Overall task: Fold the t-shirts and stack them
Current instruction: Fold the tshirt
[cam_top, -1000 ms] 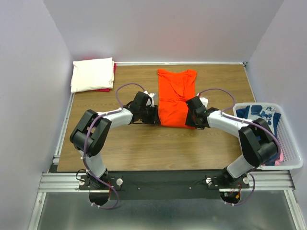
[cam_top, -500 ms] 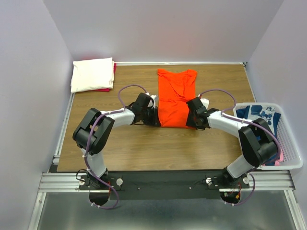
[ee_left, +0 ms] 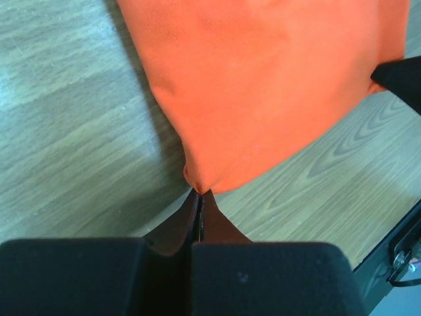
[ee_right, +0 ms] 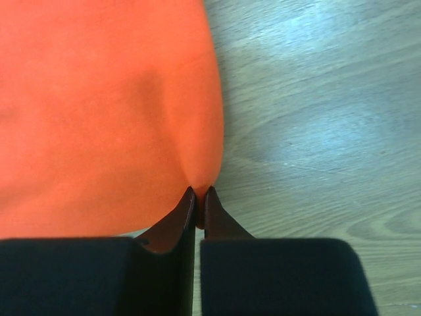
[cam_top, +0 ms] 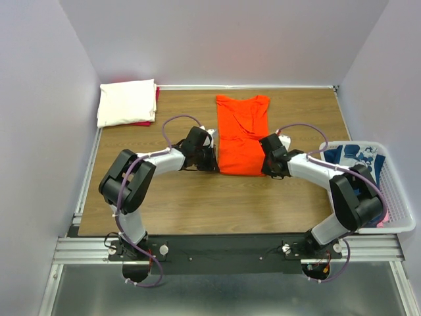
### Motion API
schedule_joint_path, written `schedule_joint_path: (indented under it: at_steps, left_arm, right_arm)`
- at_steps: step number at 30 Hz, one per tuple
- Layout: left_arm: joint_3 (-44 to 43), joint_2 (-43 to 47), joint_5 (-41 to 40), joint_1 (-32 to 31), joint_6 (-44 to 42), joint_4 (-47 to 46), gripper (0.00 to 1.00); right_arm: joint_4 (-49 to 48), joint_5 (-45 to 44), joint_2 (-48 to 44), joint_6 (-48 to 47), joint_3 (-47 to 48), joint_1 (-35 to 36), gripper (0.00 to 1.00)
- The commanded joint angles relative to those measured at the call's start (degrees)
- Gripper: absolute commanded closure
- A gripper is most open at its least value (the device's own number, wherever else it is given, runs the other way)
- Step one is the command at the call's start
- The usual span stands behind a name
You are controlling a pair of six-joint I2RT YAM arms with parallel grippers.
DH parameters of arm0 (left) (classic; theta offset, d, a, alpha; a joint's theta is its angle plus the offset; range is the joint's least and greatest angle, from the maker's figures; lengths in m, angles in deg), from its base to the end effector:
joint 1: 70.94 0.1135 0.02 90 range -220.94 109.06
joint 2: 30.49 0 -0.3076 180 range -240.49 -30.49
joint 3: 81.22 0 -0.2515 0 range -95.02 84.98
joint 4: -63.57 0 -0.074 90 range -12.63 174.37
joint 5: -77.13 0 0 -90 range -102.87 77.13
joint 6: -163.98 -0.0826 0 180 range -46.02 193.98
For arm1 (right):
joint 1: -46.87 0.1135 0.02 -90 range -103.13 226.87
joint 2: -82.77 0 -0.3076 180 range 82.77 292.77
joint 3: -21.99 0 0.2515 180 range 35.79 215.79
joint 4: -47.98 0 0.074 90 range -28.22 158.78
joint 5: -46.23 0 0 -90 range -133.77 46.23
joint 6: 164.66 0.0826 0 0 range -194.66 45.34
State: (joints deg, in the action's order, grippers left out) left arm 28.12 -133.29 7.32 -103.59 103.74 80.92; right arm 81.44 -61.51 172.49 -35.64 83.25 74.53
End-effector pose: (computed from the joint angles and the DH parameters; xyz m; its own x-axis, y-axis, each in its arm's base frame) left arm 0.3210 -0.2396 0.1645 -0.9008 0.0239 -0.4337 0.2857 0.7846 -0.5502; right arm 0.2876 0.1223 0.1665 -0.8055 0.2548 -0.5350 0.2472 0.9650 0.0875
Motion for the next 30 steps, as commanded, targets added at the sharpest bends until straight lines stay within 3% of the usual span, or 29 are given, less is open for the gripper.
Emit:
schedule_joint_path:
  at_steps: [1,8,9,11,12,13,15,16,23,30]
  left_arm:
    - [-1.06,3.66,-2.69,0.65,-1.98,3.74,1.00]
    - [-0.80,5.25,0.90,0.74,-3.48,5.15,1.00]
    - [-0.80,4.98,1.87,0.74,-3.83,5.32,0.97]
    - [-0.80,5.07,2.14,0.74,-4.71,5.85,0.81]
    - [-0.45,5.50,2.31,0.74,-4.88,5.77,0.73]
    - [0.08,6.03,2.40,0.74,-5.06,5.59,0.65]
    - [0.70,7.87,1.71,0.74,-5.15,5.76,0.59]
    - [0.70,8.32,0.57,0.83,-5.15,6.37,0.57]
    - [-1.23,8.06,-1.29,1.44,-4.18,6.38,0.57]
    - [-9.22,2.09,-0.59,1.62,-2.43,4.80,0.69]
  right_arm:
    - [1.61,-1.43,-3.05,-1.85,-1.67,-1.03,0.91]
    - [2.75,4.29,-4.02,-4.22,-2.11,-1.03,0.92]
    - [3.01,4.64,-4.02,-4.48,-2.11,-1.03,0.86]
    - [3.54,4.20,-4.81,-4.48,-2.11,-1.03,0.74]
    - [3.98,3.94,-5.33,-4.57,-2.20,-1.03,0.57]
    - [4.24,3.76,-5.86,-4.57,-2.29,-1.03,0.50]
    - [5.64,2.71,-7.96,-4.14,-2.46,-1.03,0.37]
    - [6.17,2.01,-8.76,-3.78,-2.46,-1.03,0.35]
    - [7.32,-0.55,-7.98,-1.06,-0.80,-2.17,0.37]
    - [6.53,1.48,-1.83,-1.76,7.11,-2.70,0.41]
